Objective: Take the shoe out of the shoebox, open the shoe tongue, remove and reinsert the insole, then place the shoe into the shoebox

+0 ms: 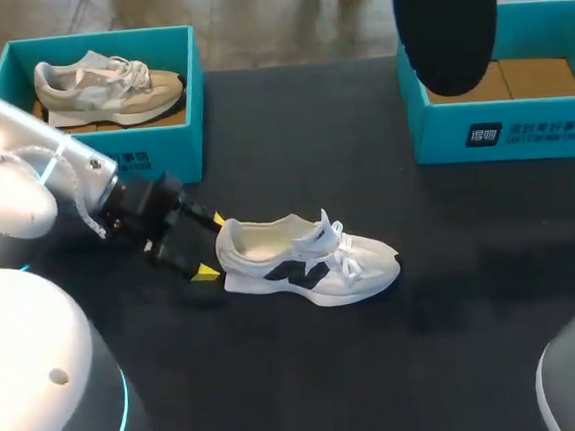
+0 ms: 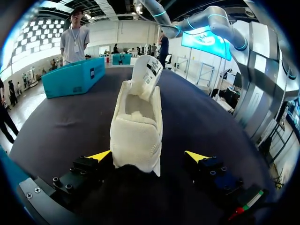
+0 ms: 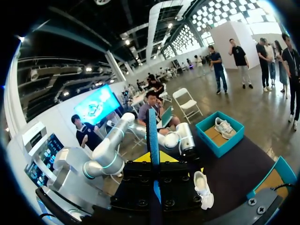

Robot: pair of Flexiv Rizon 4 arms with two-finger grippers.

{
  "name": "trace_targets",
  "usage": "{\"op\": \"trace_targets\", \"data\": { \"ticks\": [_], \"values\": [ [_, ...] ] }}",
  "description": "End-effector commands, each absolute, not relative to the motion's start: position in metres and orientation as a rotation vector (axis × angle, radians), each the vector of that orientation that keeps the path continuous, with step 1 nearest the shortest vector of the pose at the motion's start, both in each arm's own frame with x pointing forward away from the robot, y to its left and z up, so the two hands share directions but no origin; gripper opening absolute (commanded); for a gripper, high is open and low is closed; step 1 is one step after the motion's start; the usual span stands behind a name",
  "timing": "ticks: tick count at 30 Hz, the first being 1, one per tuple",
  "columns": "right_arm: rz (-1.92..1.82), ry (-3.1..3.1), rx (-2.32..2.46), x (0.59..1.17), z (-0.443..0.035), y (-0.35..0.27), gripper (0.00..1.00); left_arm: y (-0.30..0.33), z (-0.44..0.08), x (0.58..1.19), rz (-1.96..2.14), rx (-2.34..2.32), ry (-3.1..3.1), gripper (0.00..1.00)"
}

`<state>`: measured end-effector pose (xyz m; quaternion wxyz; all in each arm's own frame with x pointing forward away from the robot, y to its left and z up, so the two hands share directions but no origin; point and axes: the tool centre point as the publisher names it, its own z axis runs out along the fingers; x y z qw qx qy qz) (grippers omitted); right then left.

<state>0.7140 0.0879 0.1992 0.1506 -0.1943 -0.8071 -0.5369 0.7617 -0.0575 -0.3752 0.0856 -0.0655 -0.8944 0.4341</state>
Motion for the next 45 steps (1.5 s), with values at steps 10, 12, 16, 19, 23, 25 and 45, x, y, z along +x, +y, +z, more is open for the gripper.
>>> {"op": "trace_targets", "data": {
  "ticks": [10,12,16,19,23,25,45],
  "values": [
    [-1.536,-2.321,-0.561,0.715,0.2,0.089,0.0,-0.041,-0.327,0.76,0.8,-0.325,-2.842,1.0],
    [-1.536,-2.321,-0.561,0.715,0.2,0.089,0.0,-0.042,-0.322,0.761,0.739,-0.355,-2.856,1.0],
    [-1.536,-2.321,-0.561,0.715,0.2,0.089,0.0,-0.045,-0.31,0.765,0.642,-0.398,-2.874,1.0],
    [-1.536,-2.321,-0.561,0.715,0.2,0.089,0.0,-0.047,-0.304,0.769,0.569,-0.426,-2.893,1.0],
    [-1.536,-2.321,-0.561,0.715,0.2,0.089,0.0,-0.053,-0.294,0.771,0.515,-0.459,-2.888,1.0],
    [-1.536,-2.321,-0.561,0.715,0.2,0.089,0.0,-0.057,-0.29,0.773,0.493,-0.471,-2.893,1.0],
    [-1.536,-2.321,-0.561,0.715,0.2,0.089,0.0,-0.079,-0.282,0.777,0.247,-0.521,-2.974,1.0]
  ]
}}
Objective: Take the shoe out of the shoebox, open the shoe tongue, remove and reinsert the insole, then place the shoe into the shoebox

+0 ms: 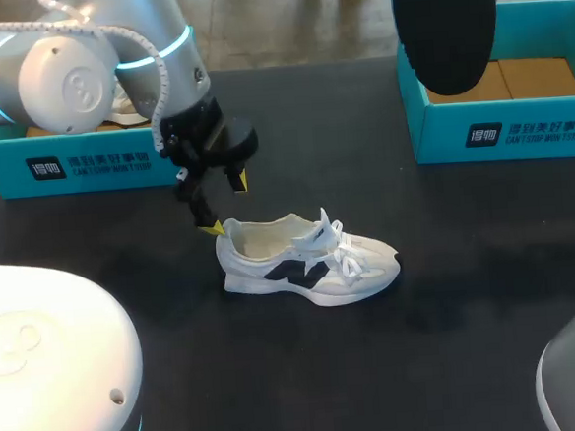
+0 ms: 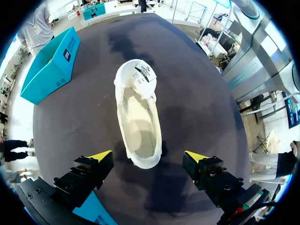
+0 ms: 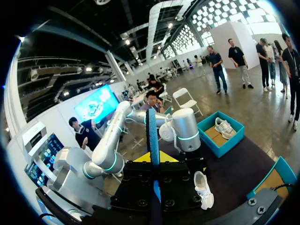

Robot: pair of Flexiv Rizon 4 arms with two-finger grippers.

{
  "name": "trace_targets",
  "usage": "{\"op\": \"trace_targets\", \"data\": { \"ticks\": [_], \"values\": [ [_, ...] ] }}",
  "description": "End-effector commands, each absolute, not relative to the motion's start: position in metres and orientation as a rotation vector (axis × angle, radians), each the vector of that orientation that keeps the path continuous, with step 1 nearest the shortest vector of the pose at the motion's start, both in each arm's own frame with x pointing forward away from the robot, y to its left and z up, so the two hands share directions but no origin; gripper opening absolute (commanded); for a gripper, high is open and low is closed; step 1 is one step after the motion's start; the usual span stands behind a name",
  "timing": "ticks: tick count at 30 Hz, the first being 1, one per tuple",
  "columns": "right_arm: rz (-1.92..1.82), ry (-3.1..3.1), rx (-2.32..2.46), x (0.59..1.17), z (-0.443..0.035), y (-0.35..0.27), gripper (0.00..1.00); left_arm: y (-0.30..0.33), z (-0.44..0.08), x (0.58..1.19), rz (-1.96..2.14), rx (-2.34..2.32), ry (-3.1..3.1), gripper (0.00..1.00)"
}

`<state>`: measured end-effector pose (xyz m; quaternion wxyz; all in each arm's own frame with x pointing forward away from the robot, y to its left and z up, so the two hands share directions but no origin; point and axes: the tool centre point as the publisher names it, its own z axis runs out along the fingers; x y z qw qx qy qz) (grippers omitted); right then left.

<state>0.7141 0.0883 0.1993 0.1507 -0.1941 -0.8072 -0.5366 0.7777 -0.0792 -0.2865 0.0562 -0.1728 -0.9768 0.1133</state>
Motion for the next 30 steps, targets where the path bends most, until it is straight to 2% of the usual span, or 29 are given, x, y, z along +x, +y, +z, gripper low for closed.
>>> {"op": "trace_targets", "data": {
  "ticks": [1,15,30],
  "values": [
    [-1.536,-2.321,-0.561,0.715,0.2,0.089,0.0,-0.078,-0.281,0.776,0.236,-0.517,-2.973,1.0],
    [-1.536,-2.321,-0.561,0.715,0.2,0.089,0.0,-0.08,-0.282,0.774,0.195,-0.492,-2.988,1.0],
    [-1.536,-2.321,-0.561,0.715,0.2,0.089,0.0,-0.108,-0.277,0.785,0.211,-0.553,-3.045,1.0]
  ]
}}
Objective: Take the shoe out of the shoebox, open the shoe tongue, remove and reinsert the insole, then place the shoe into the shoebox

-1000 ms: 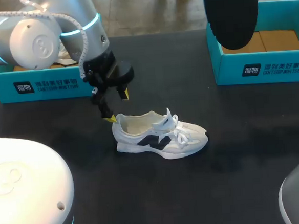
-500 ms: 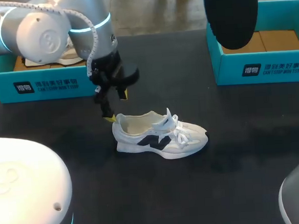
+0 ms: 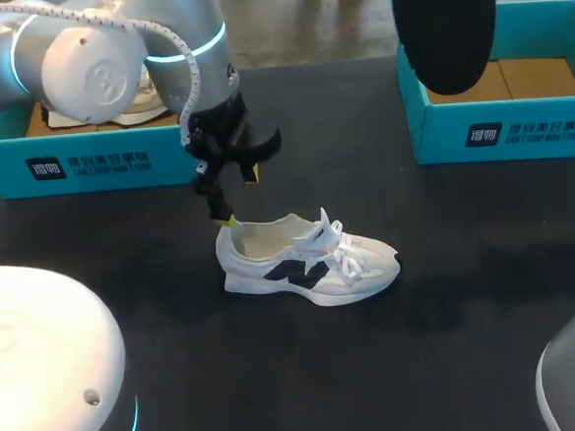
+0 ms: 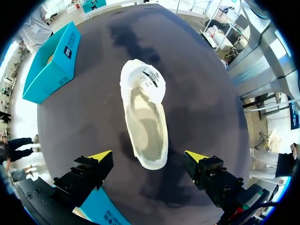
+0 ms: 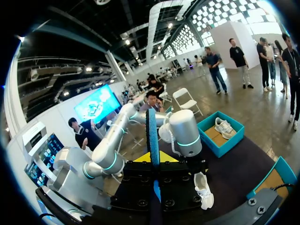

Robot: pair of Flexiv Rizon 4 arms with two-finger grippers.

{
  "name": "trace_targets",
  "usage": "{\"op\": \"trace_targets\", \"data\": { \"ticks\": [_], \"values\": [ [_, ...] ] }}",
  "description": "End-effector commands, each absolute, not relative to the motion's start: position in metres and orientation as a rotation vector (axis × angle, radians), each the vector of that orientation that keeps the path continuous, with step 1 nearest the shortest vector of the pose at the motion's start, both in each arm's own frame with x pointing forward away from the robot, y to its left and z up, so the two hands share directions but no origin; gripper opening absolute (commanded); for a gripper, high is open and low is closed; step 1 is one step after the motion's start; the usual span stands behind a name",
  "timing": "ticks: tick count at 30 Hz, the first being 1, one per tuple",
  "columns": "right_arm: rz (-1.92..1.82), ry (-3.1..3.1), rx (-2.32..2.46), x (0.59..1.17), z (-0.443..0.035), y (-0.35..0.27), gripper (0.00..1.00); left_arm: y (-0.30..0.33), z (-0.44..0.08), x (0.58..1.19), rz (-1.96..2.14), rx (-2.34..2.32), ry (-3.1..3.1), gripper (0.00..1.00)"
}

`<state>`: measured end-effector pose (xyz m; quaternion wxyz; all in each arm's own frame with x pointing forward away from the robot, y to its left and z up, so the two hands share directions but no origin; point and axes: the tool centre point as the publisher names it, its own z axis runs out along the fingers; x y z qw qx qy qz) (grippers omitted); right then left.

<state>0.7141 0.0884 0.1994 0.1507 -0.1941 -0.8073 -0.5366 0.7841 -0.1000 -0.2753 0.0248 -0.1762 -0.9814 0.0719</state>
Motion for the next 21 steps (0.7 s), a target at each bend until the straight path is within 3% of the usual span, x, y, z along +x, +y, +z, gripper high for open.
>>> {"op": "trace_targets", "data": {
  "ticks": [1,21],
  "values": [
    [-1.536,-2.321,-0.561,0.715,0.2,0.089,0.0,-0.111,-0.278,0.785,0.212,-0.554,-3.046,1.0],
    [-1.536,-2.321,-0.561,0.715,0.2,0.089,0.0,-0.14,-0.301,0.798,0.204,-0.562,-3.065,1.0]
  ]
}}
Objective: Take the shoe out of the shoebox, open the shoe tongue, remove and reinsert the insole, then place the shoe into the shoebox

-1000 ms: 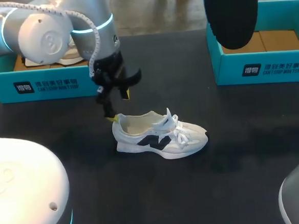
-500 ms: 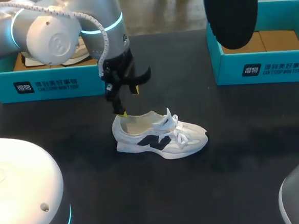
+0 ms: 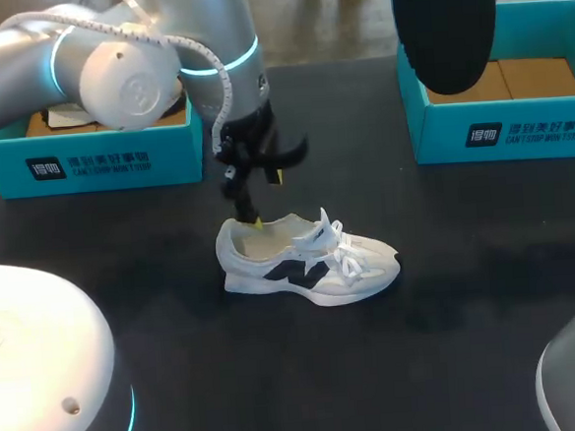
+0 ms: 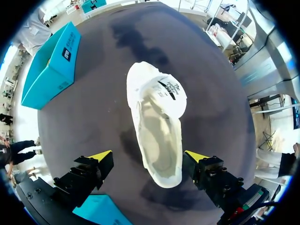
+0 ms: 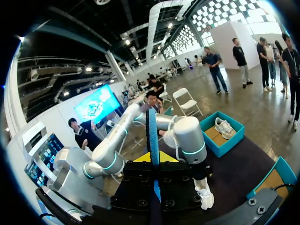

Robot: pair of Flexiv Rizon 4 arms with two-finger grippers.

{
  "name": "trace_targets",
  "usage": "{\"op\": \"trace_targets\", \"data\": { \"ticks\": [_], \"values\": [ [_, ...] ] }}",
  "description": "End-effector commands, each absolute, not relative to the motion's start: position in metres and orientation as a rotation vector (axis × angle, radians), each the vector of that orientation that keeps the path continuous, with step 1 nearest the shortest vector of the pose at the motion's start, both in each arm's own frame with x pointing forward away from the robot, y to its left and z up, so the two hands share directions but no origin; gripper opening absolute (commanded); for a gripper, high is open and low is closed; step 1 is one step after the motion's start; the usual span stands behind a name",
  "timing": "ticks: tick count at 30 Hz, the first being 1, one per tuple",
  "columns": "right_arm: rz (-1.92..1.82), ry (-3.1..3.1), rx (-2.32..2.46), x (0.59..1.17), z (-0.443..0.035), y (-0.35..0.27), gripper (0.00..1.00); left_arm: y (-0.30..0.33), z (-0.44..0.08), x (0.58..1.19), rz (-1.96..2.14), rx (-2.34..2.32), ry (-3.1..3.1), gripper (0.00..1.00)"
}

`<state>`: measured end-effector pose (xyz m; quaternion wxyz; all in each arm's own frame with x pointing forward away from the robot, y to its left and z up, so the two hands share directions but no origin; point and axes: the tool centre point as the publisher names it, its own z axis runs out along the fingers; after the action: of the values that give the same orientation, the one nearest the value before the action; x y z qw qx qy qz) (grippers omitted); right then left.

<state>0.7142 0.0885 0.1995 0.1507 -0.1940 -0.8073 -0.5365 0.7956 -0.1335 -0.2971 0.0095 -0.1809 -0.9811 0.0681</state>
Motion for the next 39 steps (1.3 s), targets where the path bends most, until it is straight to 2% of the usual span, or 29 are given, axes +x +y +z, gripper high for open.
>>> {"op": "trace_targets", "data": {
  "ticks": [1,39],
  "values": [
    [-1.536,-2.321,-0.561,0.715,0.2,0.089,0.0,-0.14,-0.302,0.798,0.201,-0.562,-3.069,1.0],
    [-1.536,-2.321,-0.561,0.715,0.2,0.089,0.0,-0.171,-0.343,0.806,0.254,-0.516,-3.112,1.0]
  ]
}}
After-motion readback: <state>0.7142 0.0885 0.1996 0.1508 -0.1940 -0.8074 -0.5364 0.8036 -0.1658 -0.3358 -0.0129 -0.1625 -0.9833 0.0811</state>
